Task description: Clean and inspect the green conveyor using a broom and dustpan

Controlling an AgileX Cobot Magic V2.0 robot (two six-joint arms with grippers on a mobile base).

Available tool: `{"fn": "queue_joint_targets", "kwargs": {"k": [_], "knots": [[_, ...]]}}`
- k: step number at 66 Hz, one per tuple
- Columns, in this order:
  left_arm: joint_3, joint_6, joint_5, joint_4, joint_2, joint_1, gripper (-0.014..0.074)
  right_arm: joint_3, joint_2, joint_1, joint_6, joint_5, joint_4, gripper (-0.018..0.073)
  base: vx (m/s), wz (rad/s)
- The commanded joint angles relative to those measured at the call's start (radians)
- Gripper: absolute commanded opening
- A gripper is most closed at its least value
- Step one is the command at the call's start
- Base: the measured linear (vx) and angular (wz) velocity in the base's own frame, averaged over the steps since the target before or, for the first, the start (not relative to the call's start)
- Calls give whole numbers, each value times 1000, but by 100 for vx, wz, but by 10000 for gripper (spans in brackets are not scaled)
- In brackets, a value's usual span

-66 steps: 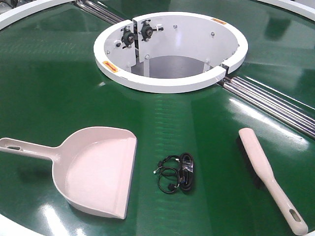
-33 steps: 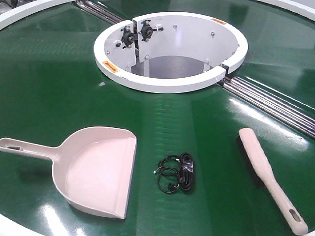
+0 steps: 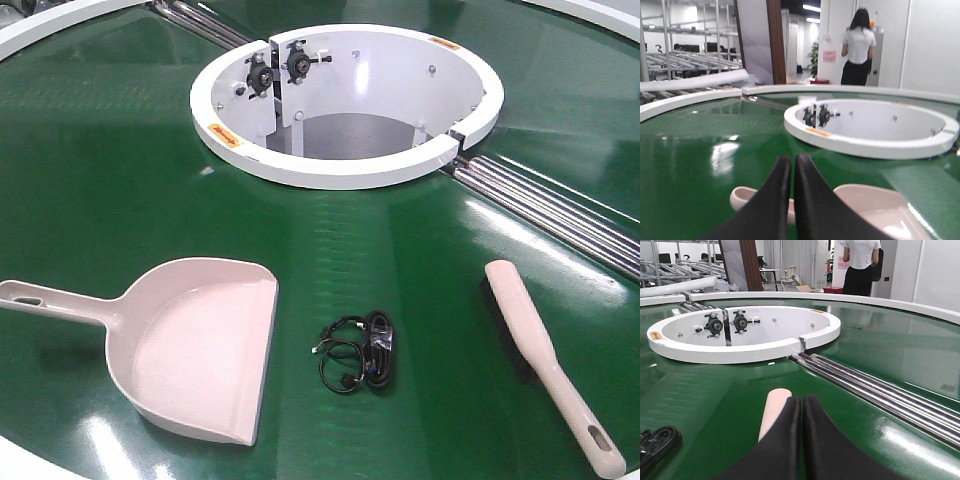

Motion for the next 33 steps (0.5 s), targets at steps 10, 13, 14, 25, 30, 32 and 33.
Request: {"fn": "queue_joint_targets", "kwargs": {"k": [10, 13, 14, 25, 30, 32, 33], "knots": [[-301, -32, 164, -27, 111, -1, -6, 22, -18, -2, -6, -72, -2, -10, 0, 0], [-391, -32, 262, -20, 184, -1, -6, 22, -18, -2, -6, -72, -2, -10, 0, 0], [-424, -32, 303, -20, 215, -1, -6, 22, -18, -2, -6, -72, -2, -10, 0, 0], [-646, -32, 631, -22, 470, -1, -6, 22, -18, -2, -6, -72, -2, -10, 0, 0], [-687, -32, 705, -22, 546, -1, -6, 22, -18, -2, -6, -72, -2, -10, 0, 0], [-688, -32, 705, -22, 565, -1, -6, 22, -18, -2, -6, -72, -2, -10, 0, 0], [-688, -32, 703, -22, 578, -1, -6, 22, -18, -2, -6, -72, -2, -10, 0, 0]]}}
